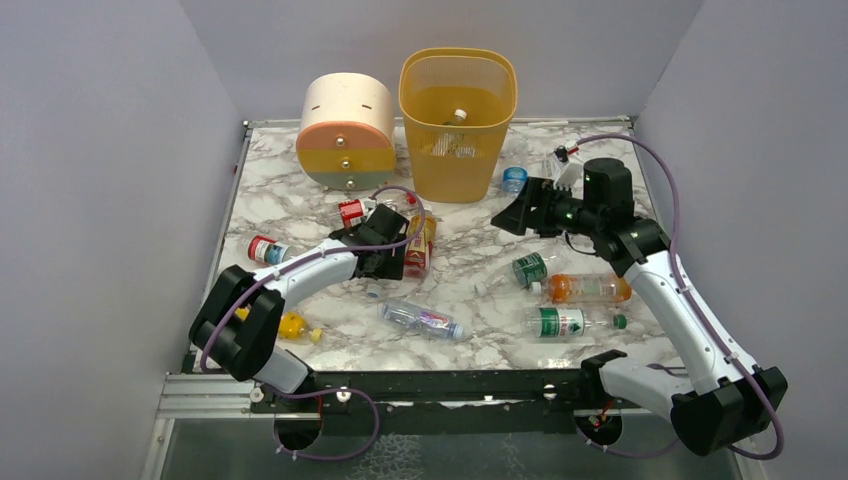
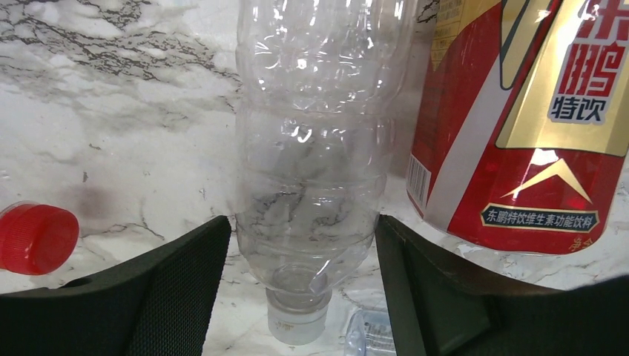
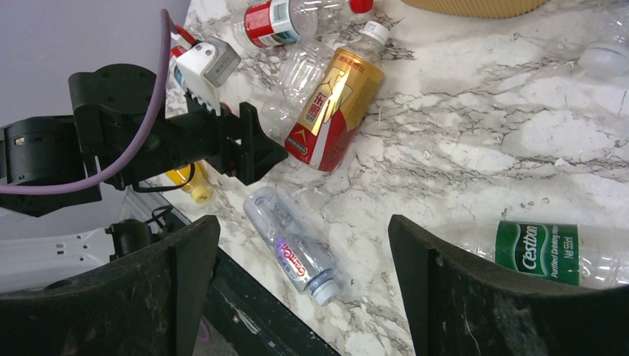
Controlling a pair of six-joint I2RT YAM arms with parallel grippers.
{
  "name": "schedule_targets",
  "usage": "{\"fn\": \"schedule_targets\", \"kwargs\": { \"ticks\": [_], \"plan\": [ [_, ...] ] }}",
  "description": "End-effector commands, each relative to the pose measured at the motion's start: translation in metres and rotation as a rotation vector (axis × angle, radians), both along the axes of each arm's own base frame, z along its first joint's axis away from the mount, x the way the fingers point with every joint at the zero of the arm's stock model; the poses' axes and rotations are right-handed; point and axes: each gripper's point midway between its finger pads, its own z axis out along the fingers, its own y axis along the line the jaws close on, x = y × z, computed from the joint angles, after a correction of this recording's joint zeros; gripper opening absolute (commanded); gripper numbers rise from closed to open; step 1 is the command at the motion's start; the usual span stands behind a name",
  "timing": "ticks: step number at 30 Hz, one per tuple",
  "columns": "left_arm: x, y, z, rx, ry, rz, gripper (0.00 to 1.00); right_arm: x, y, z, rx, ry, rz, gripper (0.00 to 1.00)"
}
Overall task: Put the plastic bottles in the bin
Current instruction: Pick up the plastic bottle at the center of the board.
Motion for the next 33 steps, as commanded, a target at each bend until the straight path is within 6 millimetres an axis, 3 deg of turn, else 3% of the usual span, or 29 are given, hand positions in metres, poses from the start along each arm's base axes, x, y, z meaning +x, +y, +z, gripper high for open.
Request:
{"fn": "schedule_targets", "kwargs": {
  "ticks": [1,6,11,25,33],
  "plan": [
    [0.015,-0.005,0.009,0.006,-0.056,-0.004,0.72,-0.005,0.005,0.004,0.029,-0.015,0.028,0.86],
    [0.011,-0.012,0.006,-0.031,-0.035,-0.009,0.67,-0.004,0.006,0.002,0.028,-0.009,0.029,0.86],
    [0.007,-0.015,0.016,-0.077,-0.046,-0.014,0.59,-0.004,0.005,0.002,0.023,-0.010,0.024,0.86],
    [-0.021,-0.030,0.090,-0.291,-0.086,-0.043,0.56,0.000,0.014,-0.011,0.046,0.018,0.054,0.85],
    [-0.037,-0.068,0.132,-0.510,-0.092,-0.214,0.56,0.002,0.044,-0.005,0.165,0.064,0.148,0.85]
  ]
}}
